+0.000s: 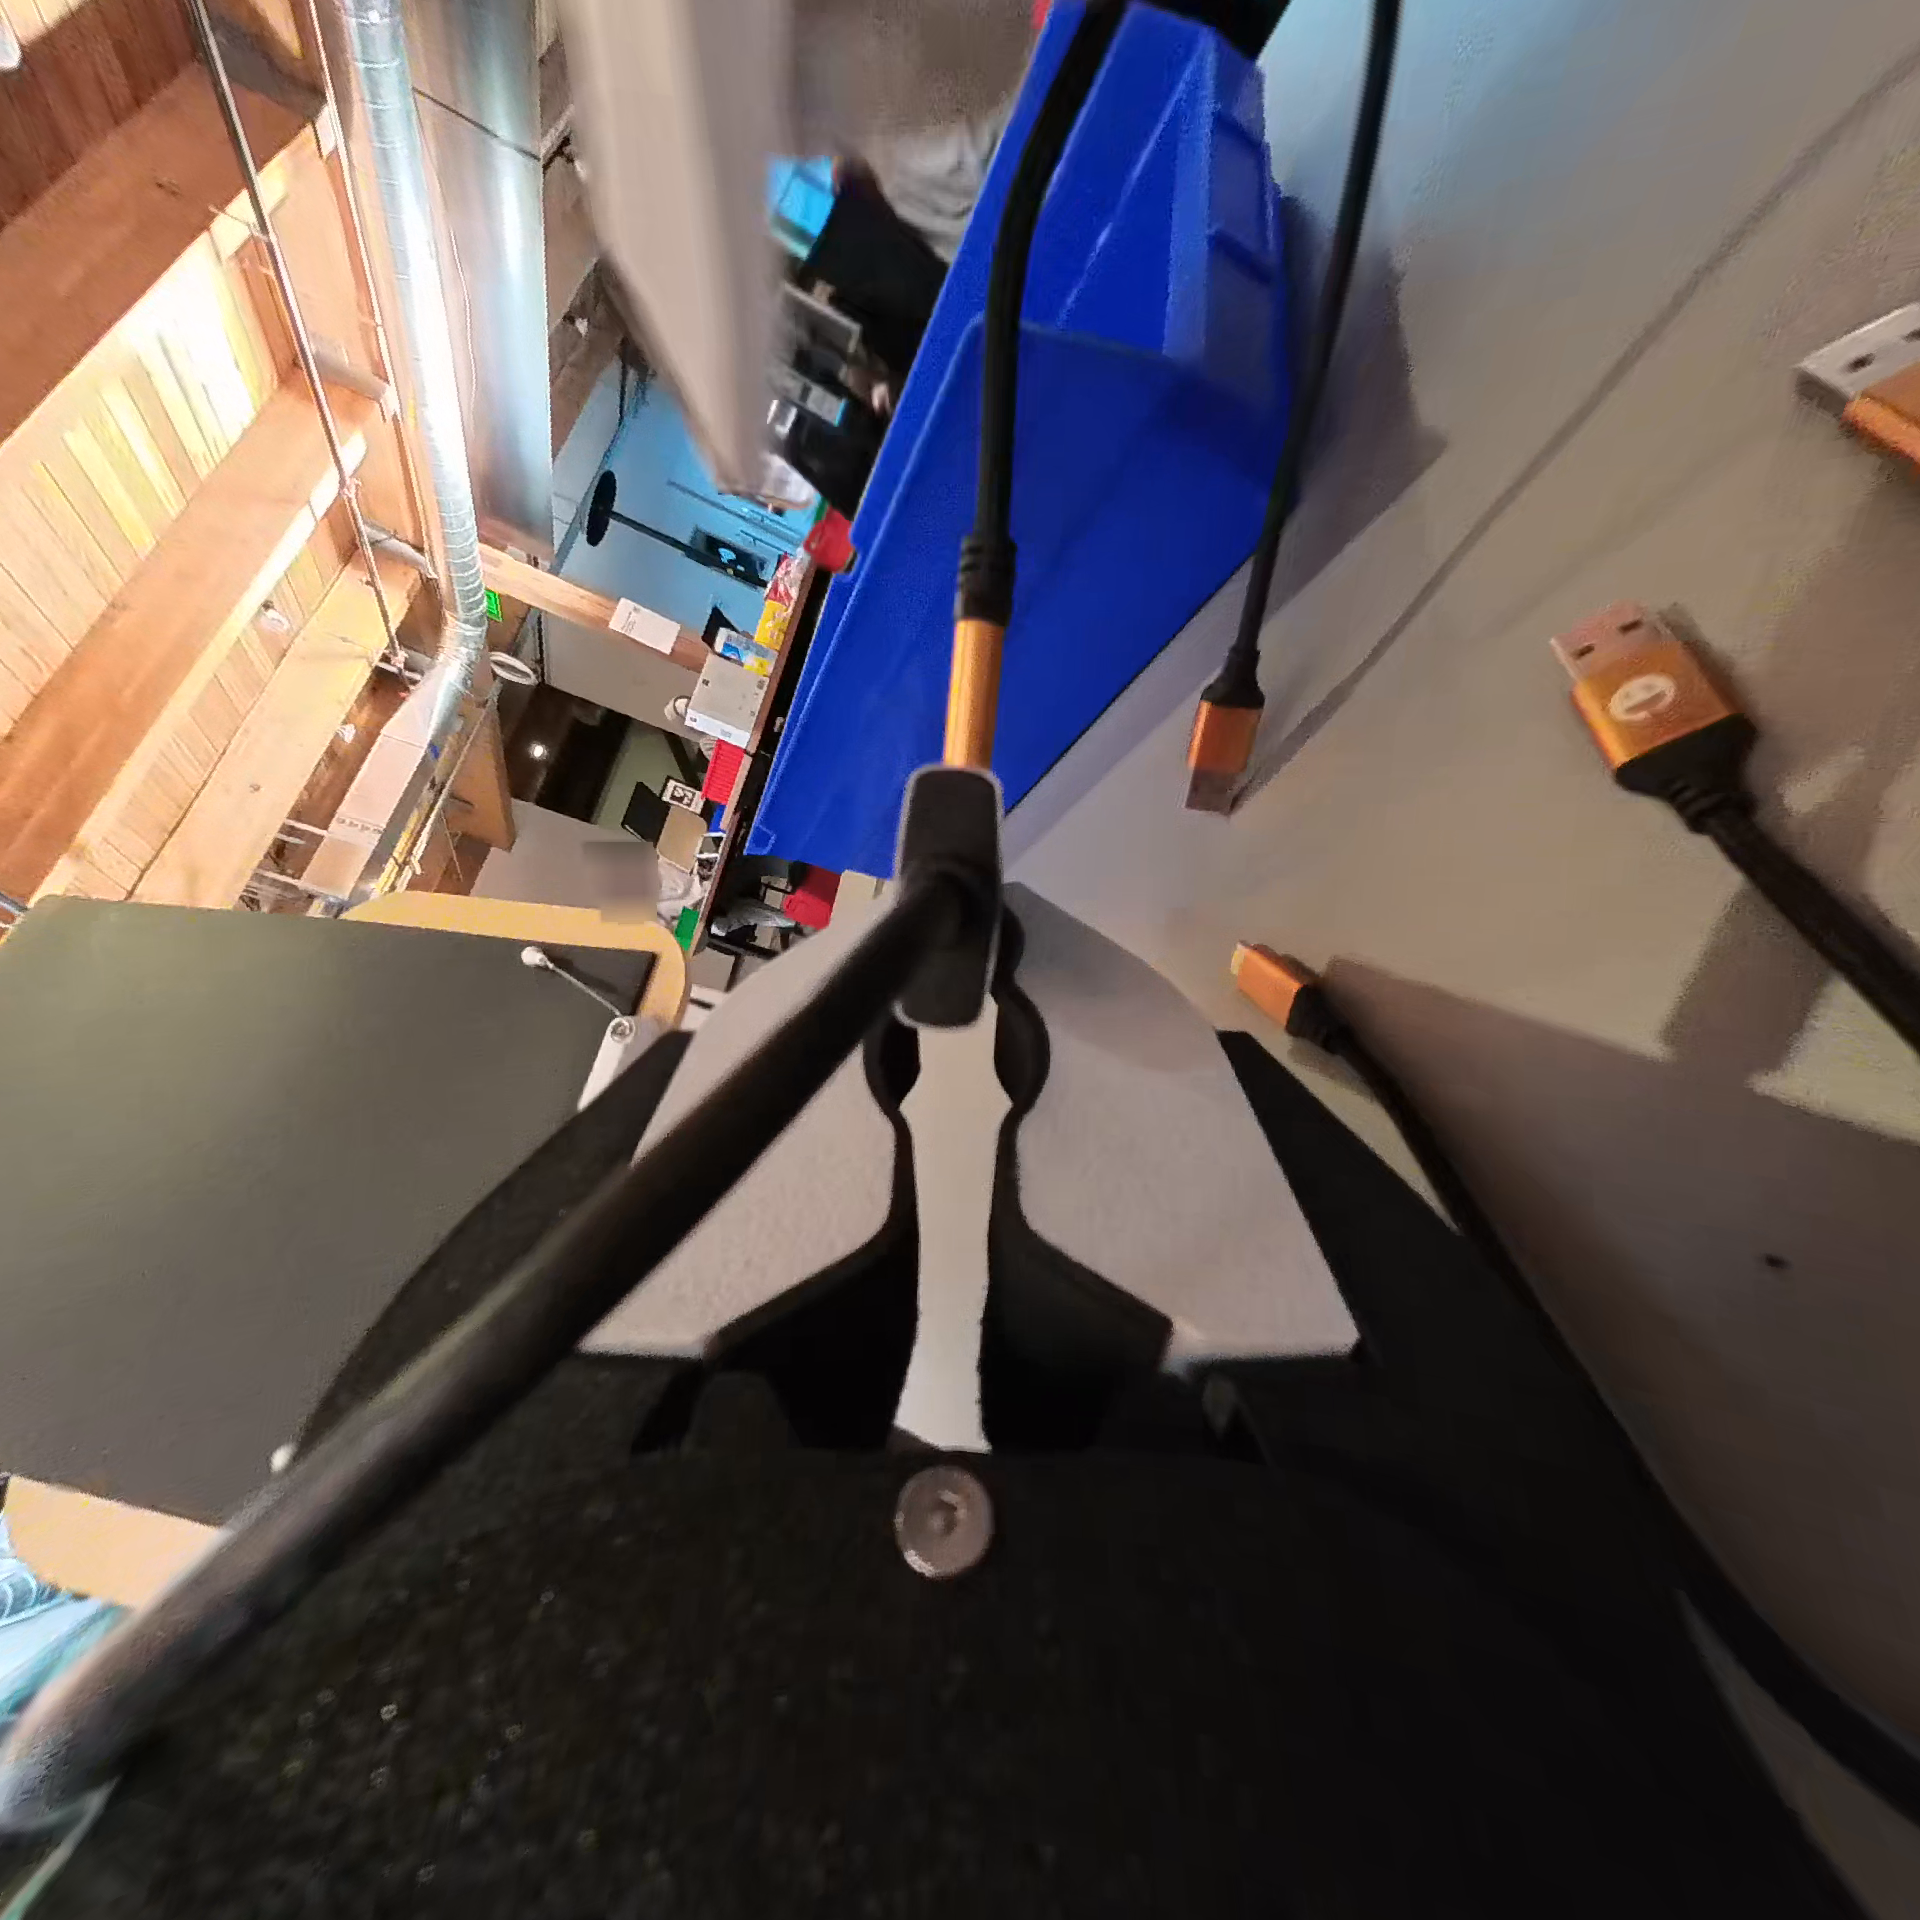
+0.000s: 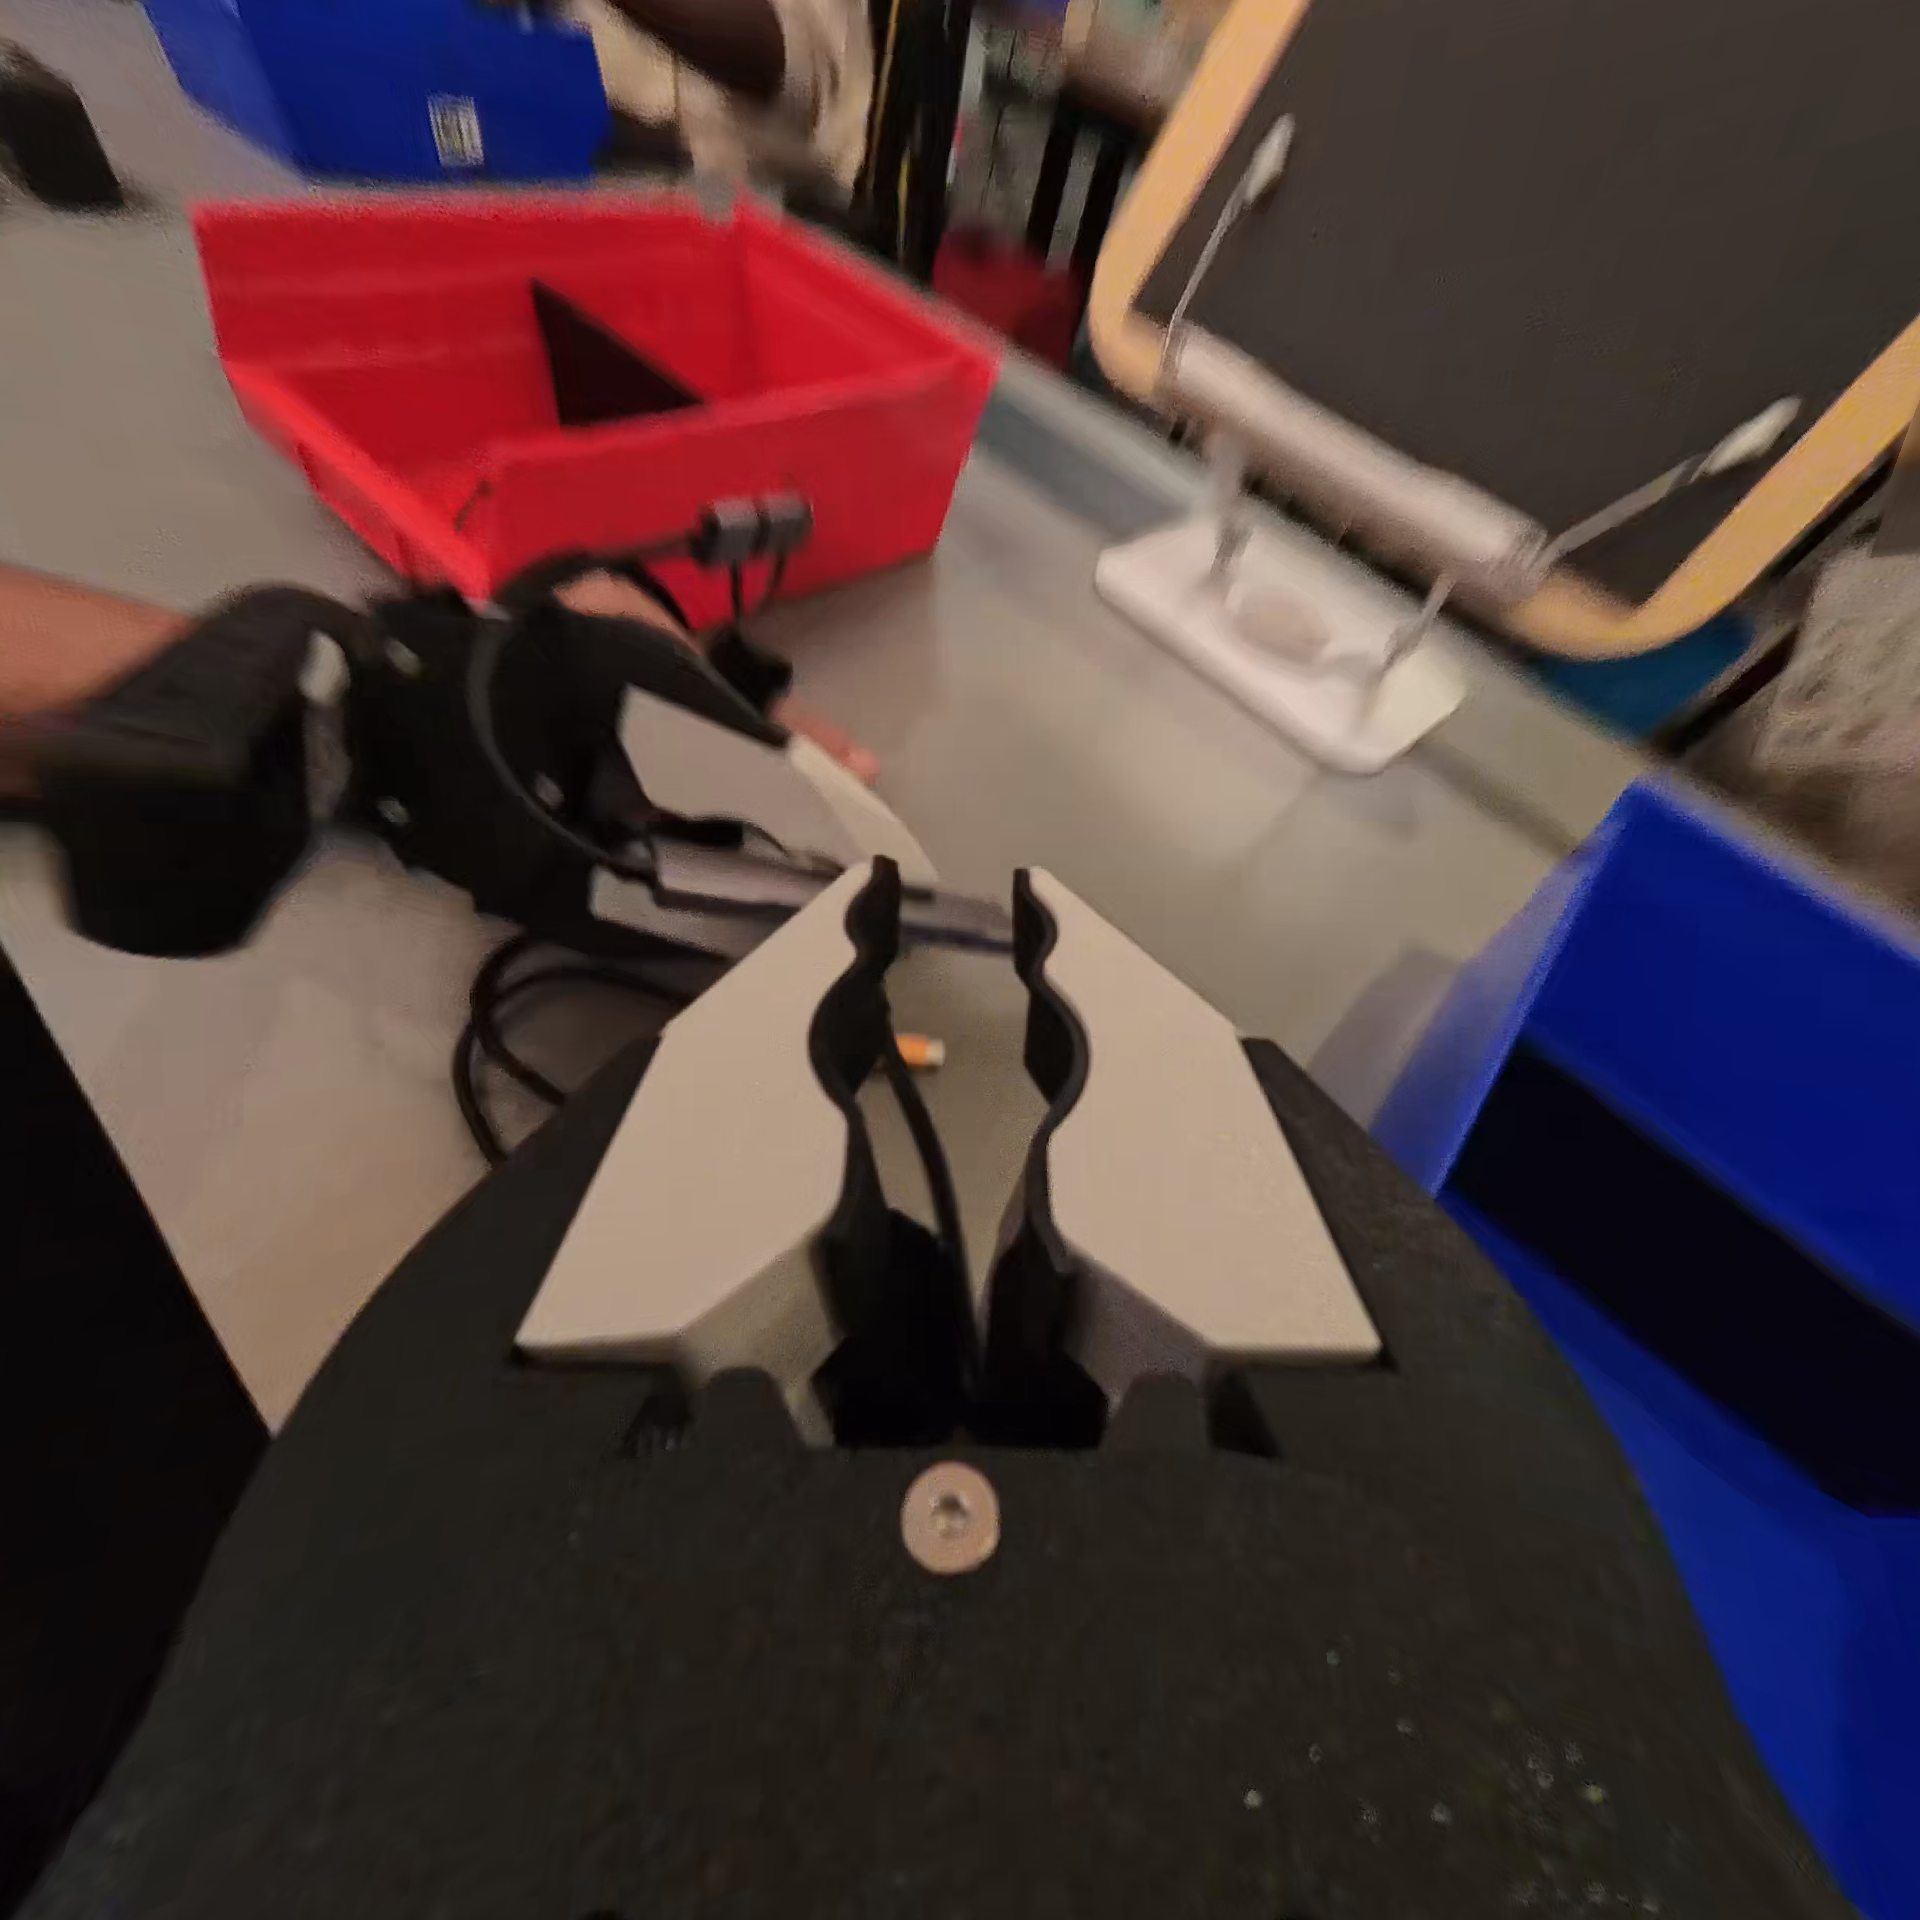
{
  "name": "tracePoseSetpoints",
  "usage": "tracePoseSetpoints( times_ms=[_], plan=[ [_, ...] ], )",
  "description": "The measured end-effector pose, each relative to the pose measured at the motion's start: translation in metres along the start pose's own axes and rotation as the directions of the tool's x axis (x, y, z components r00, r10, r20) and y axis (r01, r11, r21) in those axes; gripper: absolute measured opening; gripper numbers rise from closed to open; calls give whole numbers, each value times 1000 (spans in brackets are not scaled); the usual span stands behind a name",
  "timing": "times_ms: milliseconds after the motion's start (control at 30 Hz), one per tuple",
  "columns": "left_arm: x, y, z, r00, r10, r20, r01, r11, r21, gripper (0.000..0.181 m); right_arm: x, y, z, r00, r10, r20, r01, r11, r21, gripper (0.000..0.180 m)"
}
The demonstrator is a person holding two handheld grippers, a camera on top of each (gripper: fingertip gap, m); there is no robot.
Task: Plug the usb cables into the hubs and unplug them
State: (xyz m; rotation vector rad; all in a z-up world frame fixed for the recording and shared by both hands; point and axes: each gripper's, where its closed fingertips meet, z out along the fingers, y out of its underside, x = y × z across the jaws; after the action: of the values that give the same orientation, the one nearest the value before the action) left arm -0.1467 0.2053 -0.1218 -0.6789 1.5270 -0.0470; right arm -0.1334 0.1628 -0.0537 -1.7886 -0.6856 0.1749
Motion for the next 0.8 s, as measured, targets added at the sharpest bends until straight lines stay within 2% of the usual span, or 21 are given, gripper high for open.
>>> tracePoseSetpoints(
  times_ms=[67, 133, 167, 200, 267, 367, 467, 567, 667, 800],
  plan=[
    [-5, 5, 1, 999, -31, 20, 31, 999, -17, 12, -24, -29, -16, 995, -89, 41, 85, 993, 85, 15],
    [-15, 10, 1, 995, -82, 53, 84, 996, -31, 12, -74, -27, -18, 956, -99, 275, 88, 995, 52, 13],
    [-20, 11, 0, 992, -106, 72, 108, 994, -25, 12, -92, -12, -13, 930, -64, 363, 76, 997, -20, 23],
    [-25, 11, -2, 988, -126, 89, 128, 992, -15, 9, -93, 5, -1, 933, -40, 358, 75, 994, -84, 26],
    [-33, 8, -5, 982, -145, 123, 145, 989, 10, 12, -67, 30, 23, 977, 16, 214, 12, 992, -127, 27],
    [-36, 3, -8, 979, -144, 144, 140, 989, 40, 12, -34, 28, 30, 973, 194, 125, -192, 981, -24, 28],
    [-33, -1, -9, 982, -131, 132, 125, 990, 58, 9, -24, 5, 19, 938, 295, 184, -318, 942, 107, 31],
    [-30, -7, -9, 984, -119, 129, 110, 991, 76, 9, -27, 7, 22, 937, 295, 188, -316, 944, 98, 30],
    [-26, -11, -8, 988, -102, 119, 93, 993, 76, 9, -29, 12, 25, 949, 274, 158, -290, 954, 82, 14],
    [-24, -12, -8, 990, -72, 118, 64, 996, 69, 12, -27, 10, 24, 948, 281, 150, -295, 952, 83, 13]
  ],
)
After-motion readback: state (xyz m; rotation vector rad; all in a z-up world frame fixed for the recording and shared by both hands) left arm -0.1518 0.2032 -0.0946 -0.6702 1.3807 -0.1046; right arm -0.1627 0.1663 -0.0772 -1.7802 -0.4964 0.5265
